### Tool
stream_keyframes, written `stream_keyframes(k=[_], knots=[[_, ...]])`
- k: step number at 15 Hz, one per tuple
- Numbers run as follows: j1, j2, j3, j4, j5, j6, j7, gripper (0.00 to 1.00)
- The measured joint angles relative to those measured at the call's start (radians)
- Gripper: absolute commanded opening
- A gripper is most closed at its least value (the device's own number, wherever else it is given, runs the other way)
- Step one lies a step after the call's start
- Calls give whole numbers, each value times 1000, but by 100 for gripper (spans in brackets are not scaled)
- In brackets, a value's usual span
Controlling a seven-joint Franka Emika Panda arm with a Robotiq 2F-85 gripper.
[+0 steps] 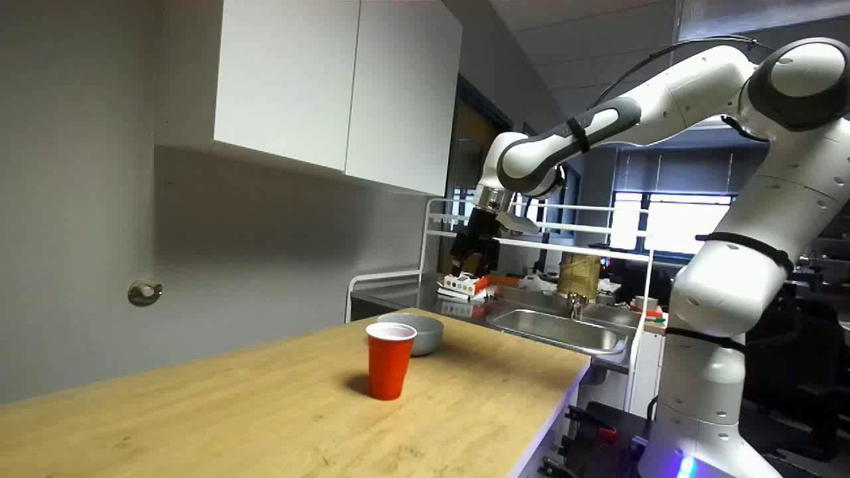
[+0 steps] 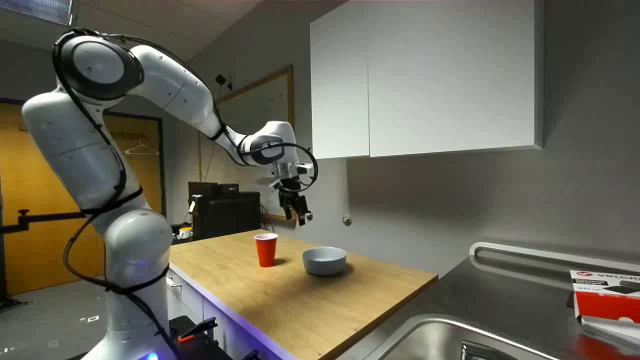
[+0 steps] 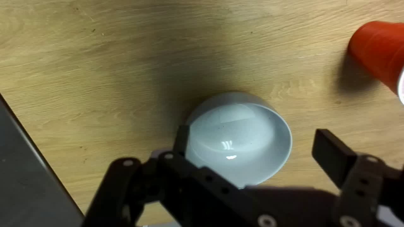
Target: Pour the beans from the cup into the bowl
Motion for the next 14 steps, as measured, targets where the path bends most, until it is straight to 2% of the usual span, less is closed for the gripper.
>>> stream_keyframes(k=[11, 14], knots=[[3, 4, 4, 0, 0, -3, 0, 100], [22, 30, 57, 1, -20, 0, 6, 100]])
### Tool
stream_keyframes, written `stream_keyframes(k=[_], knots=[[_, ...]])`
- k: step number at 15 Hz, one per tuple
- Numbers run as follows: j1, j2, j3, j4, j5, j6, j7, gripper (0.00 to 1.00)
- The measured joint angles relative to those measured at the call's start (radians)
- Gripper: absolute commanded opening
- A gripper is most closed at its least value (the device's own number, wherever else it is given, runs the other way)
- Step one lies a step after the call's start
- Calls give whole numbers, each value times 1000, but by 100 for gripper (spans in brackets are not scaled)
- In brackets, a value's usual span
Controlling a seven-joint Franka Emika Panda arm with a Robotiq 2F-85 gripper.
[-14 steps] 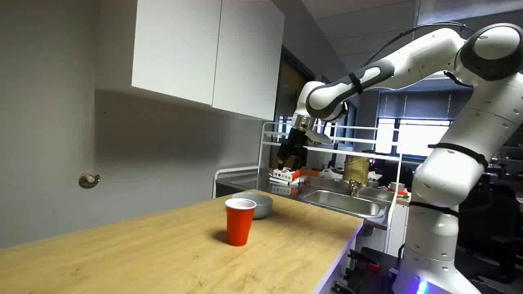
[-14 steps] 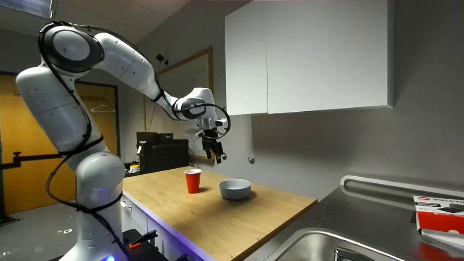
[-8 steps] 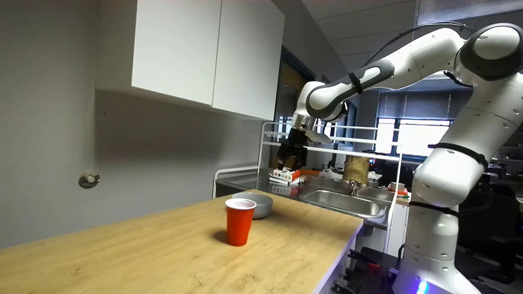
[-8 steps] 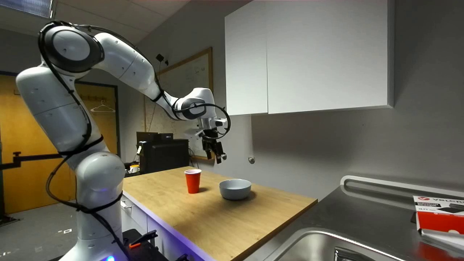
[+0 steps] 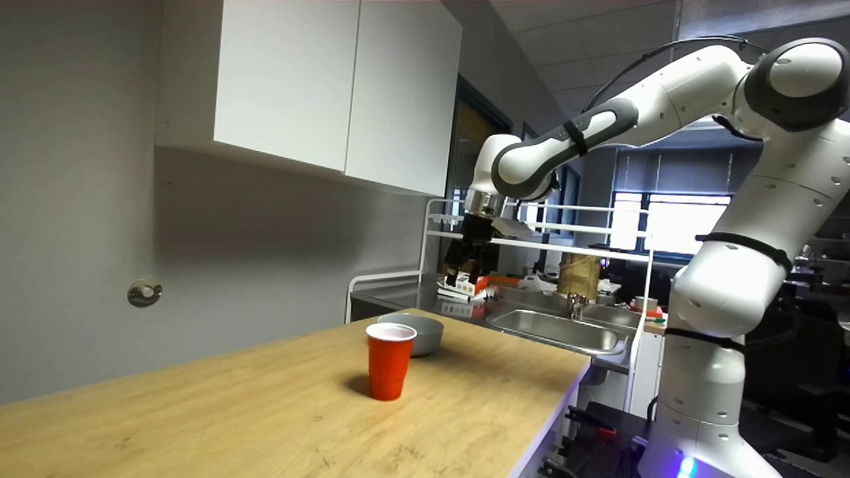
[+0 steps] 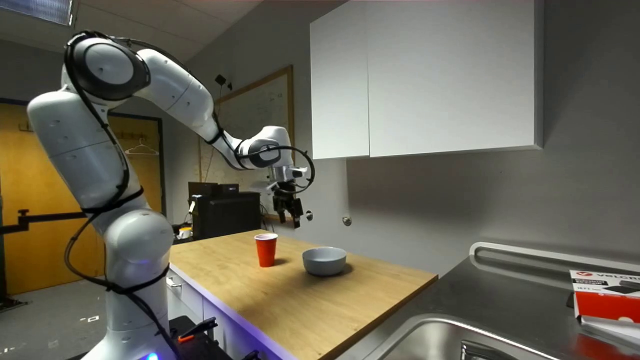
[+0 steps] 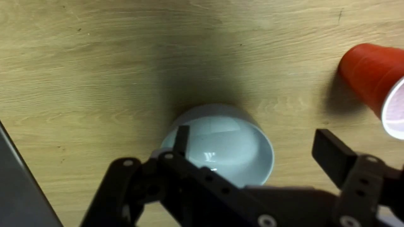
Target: Pour the beans from the cup into the bowl
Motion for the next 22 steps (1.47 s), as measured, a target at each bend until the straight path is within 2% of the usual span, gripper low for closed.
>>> stream_keyframes(k=[6, 10, 15, 21, 22], knots=[[84, 93, 189, 29, -134, 11, 129, 100], [131, 159, 269, 86, -250, -8, 188, 100], [201, 266, 298, 175, -312, -32, 177, 100], [246, 435, 289, 285, -267, -43, 57, 100], [248, 460, 286, 303, -257, -50, 36, 95]])
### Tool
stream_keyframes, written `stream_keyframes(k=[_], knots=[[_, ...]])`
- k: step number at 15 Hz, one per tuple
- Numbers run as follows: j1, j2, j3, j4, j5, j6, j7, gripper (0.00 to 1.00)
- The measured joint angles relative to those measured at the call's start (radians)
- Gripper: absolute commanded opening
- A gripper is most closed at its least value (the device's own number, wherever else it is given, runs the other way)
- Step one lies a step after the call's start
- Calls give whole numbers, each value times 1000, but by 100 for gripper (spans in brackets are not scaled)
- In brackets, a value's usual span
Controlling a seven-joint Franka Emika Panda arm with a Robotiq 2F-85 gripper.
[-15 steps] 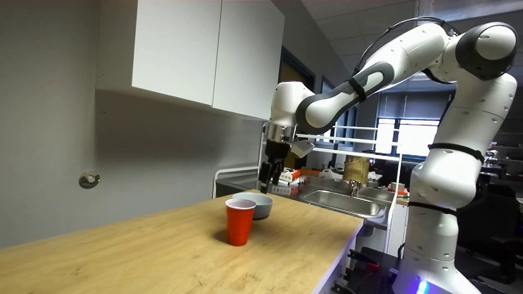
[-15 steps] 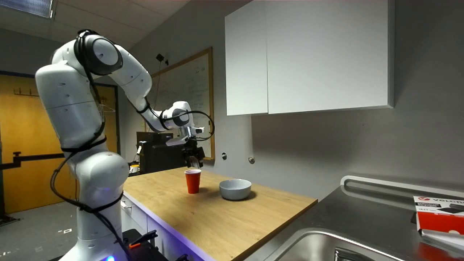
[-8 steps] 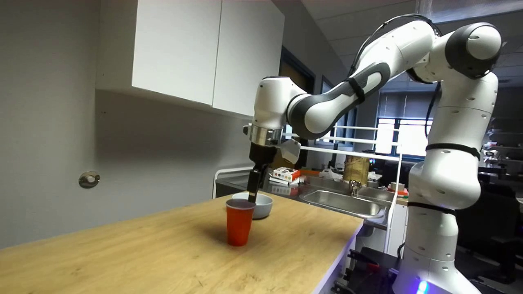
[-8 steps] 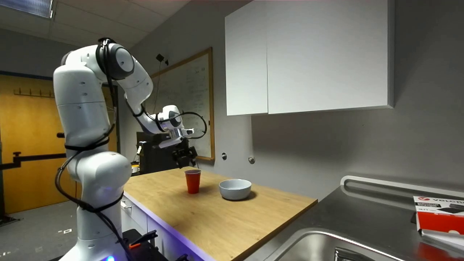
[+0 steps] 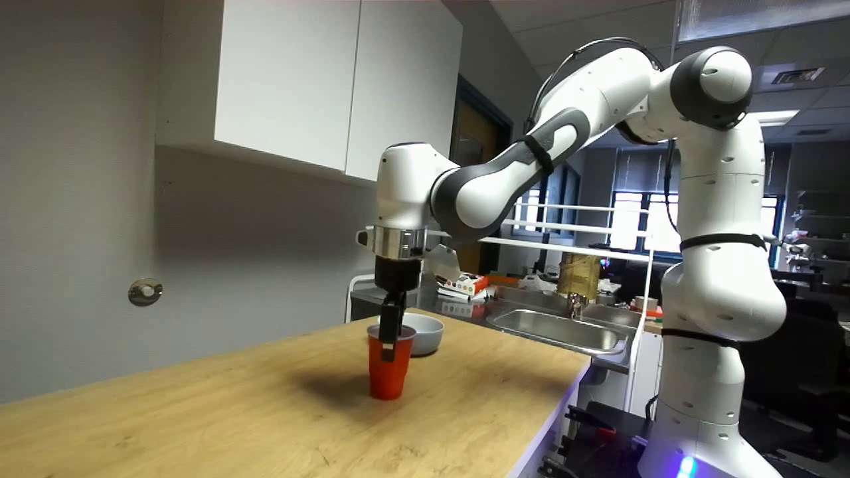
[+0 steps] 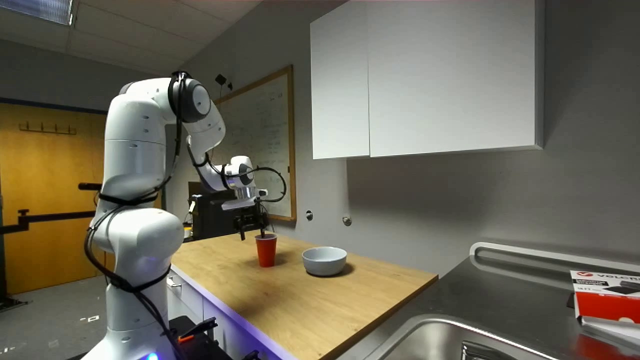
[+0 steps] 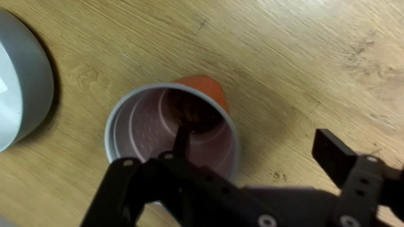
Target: Pour the beans from the cup into the bowl
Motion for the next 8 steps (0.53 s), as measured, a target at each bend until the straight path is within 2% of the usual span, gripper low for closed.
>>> stream_keyframes(k=[1, 3, 8], knots=[[1, 23, -3, 18, 10, -8, -18, 73], [1, 61, -12, 51, 25, -27, -45, 70], [1, 127, -31, 114, 45, -66, -69, 31]])
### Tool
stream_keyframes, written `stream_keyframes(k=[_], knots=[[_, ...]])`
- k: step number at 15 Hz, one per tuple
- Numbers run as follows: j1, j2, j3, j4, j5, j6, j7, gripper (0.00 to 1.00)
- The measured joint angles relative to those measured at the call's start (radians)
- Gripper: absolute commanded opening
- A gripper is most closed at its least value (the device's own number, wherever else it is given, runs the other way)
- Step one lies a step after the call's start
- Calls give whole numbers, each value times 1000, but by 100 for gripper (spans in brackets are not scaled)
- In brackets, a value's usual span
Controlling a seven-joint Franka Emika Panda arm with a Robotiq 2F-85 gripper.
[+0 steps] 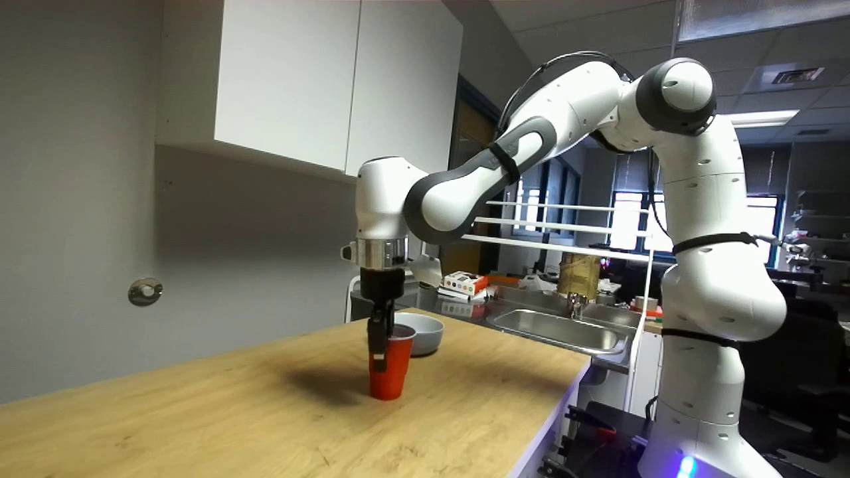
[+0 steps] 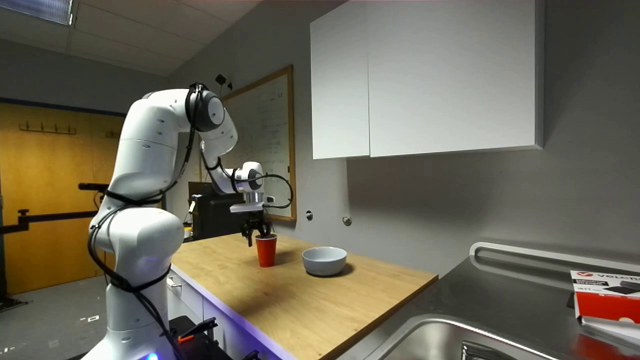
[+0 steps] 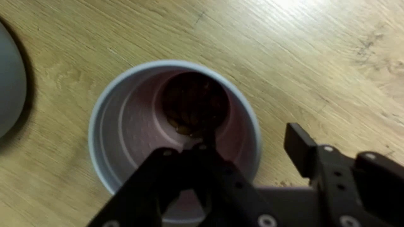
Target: Pour the beans from the cup into the bowl
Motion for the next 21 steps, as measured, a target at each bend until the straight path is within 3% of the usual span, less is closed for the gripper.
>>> stream_keyframes(k=[3, 6, 13, 21], knots=[[1, 20, -8, 25, 1, -16, 0, 9], [4, 26, -23, 35, -2, -20, 0, 1], [-20, -3, -83, 33, 13, -14, -31, 5], [-157, -77, -153, 1, 276, 80, -325, 5]])
